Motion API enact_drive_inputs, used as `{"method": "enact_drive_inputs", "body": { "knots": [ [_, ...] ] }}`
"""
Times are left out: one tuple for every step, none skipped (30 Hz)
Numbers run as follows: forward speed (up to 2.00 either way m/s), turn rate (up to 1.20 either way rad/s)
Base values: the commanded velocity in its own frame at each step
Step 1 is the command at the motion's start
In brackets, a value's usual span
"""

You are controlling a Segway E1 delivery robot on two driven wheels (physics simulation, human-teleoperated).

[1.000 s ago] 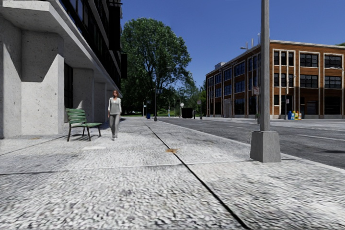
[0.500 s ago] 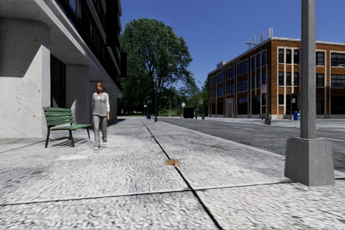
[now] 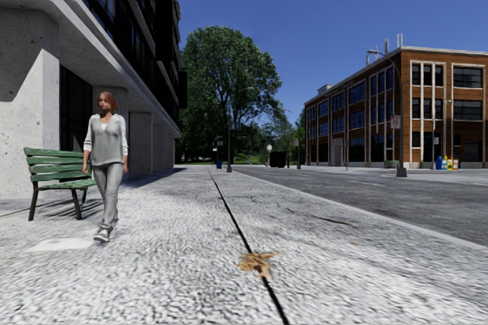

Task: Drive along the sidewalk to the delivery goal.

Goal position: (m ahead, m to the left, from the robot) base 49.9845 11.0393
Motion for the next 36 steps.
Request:
{"method": "enact_drive_inputs", "body": {
  "knots": [
    [2.00,0.38],
    [2.00,0.43],
    [2.00,0.43],
    [2.00,0.44],
    [2.00,0.44],
    [2.00,0.44],
    [2.00,0.44],
    [2.00,0.44],
    [2.00,0.44],
    [2.00,0.44],
    [2.00,0.44],
    [2.00,0.44],
    [2.00,0.40],
    [2.00,0.36],
    [2.00,0.36],
    [2.00,0.33],
    [2.00,0.25],
    [2.00,0.13],
    [2.00,0.02],
    [2.00,0.00],
    [2.00,0.00],
    [2.00,0.00],
    [2.00,0.00],
    [2.00,0.00],
    [2.00,0.00],
    [2.00,0.00],
    [2.00,0.00],
    [2.00,0.00],
    [2.00,0.00],
    [2.00,0.00],
    [2.00,0.00],
    [2.00,0.00],
    [2.00,0.00],
    [2.00,0.00],
    [2.00,0.00],
    [2.00,0.00]
  ]
}}
